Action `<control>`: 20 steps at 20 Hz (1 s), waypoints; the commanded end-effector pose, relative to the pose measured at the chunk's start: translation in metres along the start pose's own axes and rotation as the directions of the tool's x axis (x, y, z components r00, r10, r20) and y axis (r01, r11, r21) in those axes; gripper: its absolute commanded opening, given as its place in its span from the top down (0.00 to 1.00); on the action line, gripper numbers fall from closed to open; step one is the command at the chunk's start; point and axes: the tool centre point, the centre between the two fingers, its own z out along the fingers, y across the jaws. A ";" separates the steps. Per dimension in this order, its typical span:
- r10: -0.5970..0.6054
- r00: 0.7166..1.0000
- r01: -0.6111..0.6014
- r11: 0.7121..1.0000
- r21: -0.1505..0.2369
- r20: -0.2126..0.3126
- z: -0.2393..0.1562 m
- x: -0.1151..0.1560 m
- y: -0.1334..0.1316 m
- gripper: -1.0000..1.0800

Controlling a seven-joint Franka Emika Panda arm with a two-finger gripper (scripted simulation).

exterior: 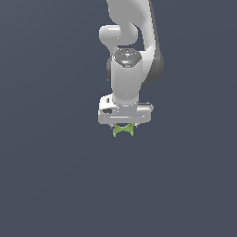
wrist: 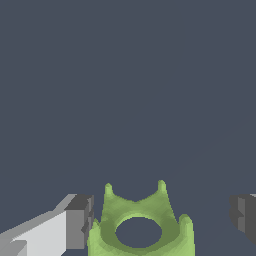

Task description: Pick up the object and move it to a goal position.

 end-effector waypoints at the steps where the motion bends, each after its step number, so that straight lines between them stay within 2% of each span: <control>1: 0.000 1.000 0.000 1.000 0.000 0.000 0.000 0.000 0.000 0.04; 11: 0.024 1.000 -0.024 1.000 0.015 0.007 -0.004 0.001 0.005 0.04; 20: 0.051 0.999 -0.051 0.999 0.014 0.008 -0.002 -0.001 0.004 0.04</control>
